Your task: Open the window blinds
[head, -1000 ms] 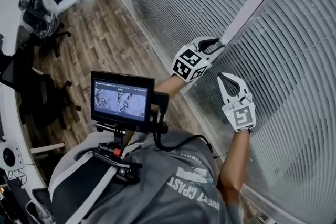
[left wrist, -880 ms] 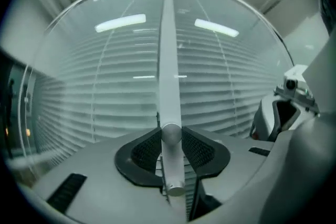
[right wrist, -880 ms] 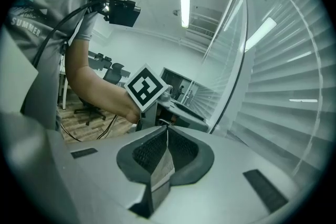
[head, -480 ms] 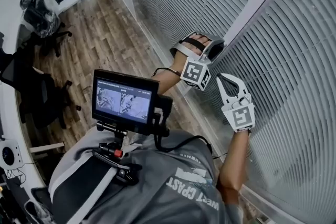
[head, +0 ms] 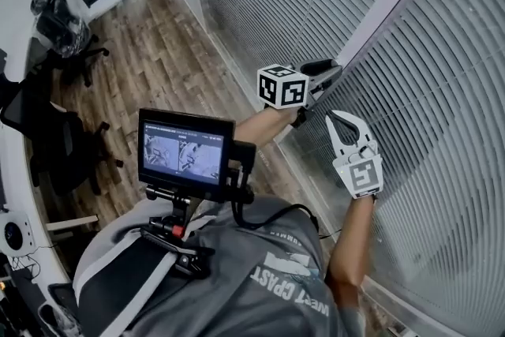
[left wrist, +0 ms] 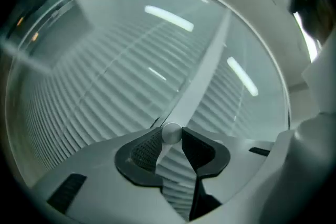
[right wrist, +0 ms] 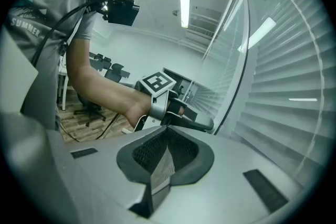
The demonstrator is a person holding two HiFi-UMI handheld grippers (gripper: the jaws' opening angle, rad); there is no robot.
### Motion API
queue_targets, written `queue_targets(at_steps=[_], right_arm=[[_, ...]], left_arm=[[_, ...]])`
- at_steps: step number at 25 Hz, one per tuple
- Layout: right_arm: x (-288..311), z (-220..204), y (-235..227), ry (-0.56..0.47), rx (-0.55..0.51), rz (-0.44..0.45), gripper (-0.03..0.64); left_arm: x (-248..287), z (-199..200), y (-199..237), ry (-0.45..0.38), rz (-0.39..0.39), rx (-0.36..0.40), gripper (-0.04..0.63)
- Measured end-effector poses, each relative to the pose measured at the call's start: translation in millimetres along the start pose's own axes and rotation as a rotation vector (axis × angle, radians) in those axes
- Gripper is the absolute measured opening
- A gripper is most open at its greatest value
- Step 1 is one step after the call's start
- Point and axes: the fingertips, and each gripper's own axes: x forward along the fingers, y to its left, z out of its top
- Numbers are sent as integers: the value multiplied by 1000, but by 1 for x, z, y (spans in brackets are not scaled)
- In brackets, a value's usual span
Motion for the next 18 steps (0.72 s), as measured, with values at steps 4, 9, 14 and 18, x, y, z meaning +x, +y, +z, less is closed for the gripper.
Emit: queue_targets(at_steps=[4, 9, 14, 18], right_arm=[[-1, 1, -1, 0, 3, -7, 3], [-4, 3, -1, 3, 9, -8, 3], [-4, 4, -2, 7, 11, -8, 3], [-4, 2, 2, 6, 15, -5, 3]], left_arm=[[0, 5, 4, -110, -53, -360, 126], [-3, 11, -4, 64, 140, 558, 170], [4, 7, -15, 242, 259, 1392, 166], [3, 1, -12, 252, 260, 1377, 127]])
